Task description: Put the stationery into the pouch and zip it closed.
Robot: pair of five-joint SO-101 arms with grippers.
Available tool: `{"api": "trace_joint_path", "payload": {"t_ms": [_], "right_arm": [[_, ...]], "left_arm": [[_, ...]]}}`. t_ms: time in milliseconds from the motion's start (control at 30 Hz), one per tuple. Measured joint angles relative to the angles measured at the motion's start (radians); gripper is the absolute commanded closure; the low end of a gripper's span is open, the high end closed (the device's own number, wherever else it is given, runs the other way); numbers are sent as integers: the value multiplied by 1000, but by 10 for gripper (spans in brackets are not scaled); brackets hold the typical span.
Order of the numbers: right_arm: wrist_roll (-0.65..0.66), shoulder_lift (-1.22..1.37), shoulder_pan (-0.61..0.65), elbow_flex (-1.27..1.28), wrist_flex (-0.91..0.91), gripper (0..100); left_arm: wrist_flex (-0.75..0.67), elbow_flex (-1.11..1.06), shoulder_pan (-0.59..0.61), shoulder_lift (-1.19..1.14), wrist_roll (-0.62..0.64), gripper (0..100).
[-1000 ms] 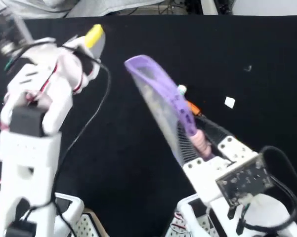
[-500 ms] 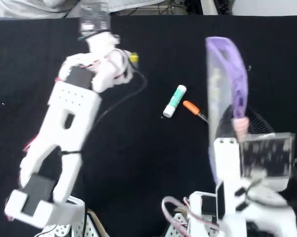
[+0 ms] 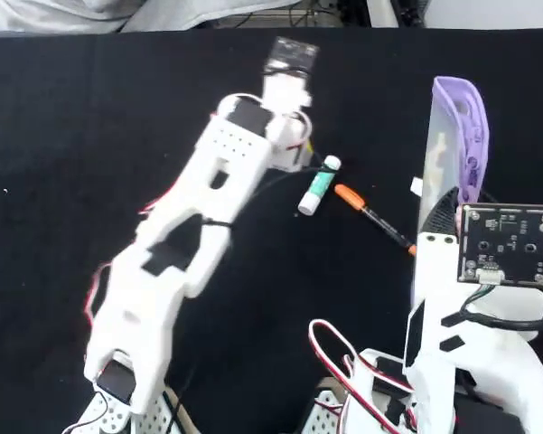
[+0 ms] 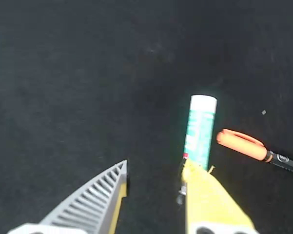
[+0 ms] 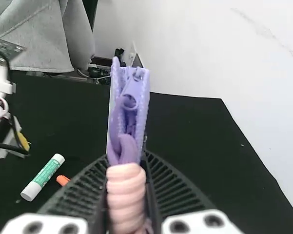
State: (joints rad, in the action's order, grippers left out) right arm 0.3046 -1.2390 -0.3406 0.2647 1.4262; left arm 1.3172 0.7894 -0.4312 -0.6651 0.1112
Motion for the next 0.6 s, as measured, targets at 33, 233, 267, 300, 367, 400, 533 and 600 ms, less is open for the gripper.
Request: {"api": "trace_joint_path", "payload": {"t_ms": [33,233,267,300,367,400,533,600], "right_arm": [[0,0,0,0,0,988],[-2,0,0,0,0,988],[-2,0,0,0,0,988],[-2,0,0,0,0,988],[0,0,0,0,0,988],[0,0,0,0,0,988],[-8,0,0,0,0,988],[-11,0,0,0,0,988]], "left_arm": [[21,64,-6,-49,-2,813],[126,396,-20,-341,-2,813],[141,445,-25,-385,-2,813],[155,494,-29,-423,-2,813],[189,589,-40,-494,-2,813],[203,640,-46,-525,-2,813],[235,796,-69,-626,-2,813],[229,816,-80,-657,-2,813]]}}
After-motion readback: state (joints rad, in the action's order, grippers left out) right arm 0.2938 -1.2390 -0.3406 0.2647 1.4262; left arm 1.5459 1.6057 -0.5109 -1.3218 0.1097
